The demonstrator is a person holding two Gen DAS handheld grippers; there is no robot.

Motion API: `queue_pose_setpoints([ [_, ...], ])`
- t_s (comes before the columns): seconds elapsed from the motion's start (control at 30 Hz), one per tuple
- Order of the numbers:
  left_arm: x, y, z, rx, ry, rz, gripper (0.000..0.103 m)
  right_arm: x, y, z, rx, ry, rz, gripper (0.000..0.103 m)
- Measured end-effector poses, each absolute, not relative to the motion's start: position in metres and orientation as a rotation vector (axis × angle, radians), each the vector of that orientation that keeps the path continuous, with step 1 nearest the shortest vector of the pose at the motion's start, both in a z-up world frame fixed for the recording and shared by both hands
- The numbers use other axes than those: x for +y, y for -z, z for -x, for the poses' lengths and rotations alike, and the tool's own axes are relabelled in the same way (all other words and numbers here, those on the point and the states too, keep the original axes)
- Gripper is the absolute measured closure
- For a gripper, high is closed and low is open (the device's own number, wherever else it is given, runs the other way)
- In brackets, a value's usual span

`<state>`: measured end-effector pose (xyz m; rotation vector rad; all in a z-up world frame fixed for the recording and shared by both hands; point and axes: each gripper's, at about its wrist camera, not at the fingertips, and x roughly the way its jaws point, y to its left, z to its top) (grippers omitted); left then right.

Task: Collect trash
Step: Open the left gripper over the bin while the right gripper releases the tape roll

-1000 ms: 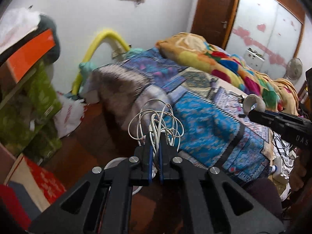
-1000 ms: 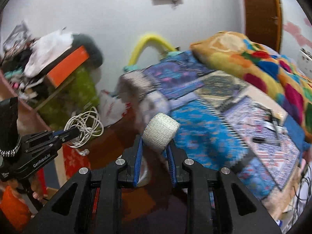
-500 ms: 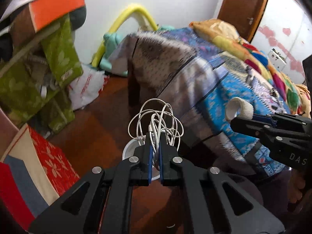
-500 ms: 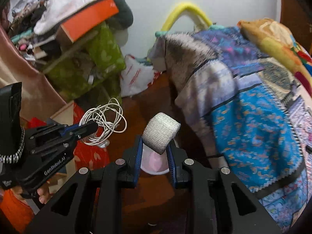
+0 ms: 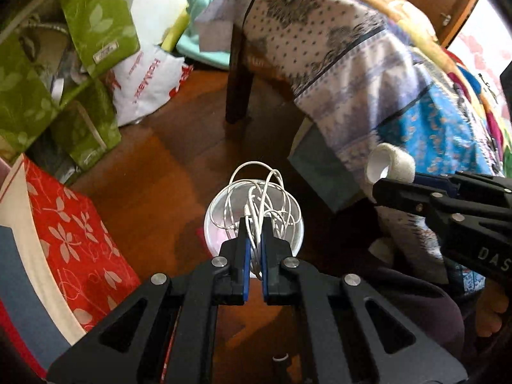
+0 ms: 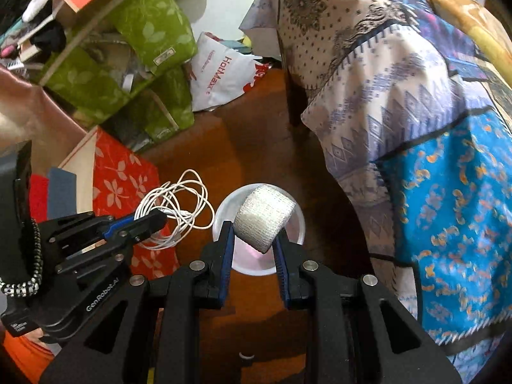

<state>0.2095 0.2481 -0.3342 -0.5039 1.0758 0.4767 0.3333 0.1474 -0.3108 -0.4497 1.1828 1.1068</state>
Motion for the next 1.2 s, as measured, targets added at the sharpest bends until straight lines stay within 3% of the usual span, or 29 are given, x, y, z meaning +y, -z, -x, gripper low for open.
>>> queue_pose_setpoints([
  [0.13,0.252,0.342,-0.215,1.09,-0.49,0.512,0.099,0.157,0.314,-0.333,1.184,-1.153,0.481,0.08],
  [0.2,0.255,0.345,-0.217,1.093,-0.499,0.513,0.099,0.162,0.315,-0.333,1.193,-1.168,0.495,0.067],
  [0.3,0.258,0.346,-0.22,1.095,-0.502,0.52,0.099,0.164,0.311,-0.336,1.164,-1.176,0.487,0.056],
  [0.57,0.257,0.346,-0.236,1.112,-0.47,0.521,0.099,0.154,0.299,-0.342,1.112,-1.147,0.479,0.056],
  [0.67,0.256,0.35,-0.246,1.152,-0.469,0.522,0.081,0.146,0.297,-0.344,1.104,-1.131,0.48,0.056],
  [0.7,0.255,0.35,-0.248,1.161,-0.479,0.524,0.067,0.144,0.296,-0.345,1.103,-1.125,0.479,0.056],
  [0.73,0.255,0.35,-0.248,1.157,-0.492,0.523,0.063,0.142,0.295,-0.346,1.102,-1.121,0.479,0.056],
  [1.2,0.218,0.274,-0.226,1.037,-0.519,0.407,0.063,0.092,0.247,-0.347,1.026,-1.068,0.406,0.056],
])
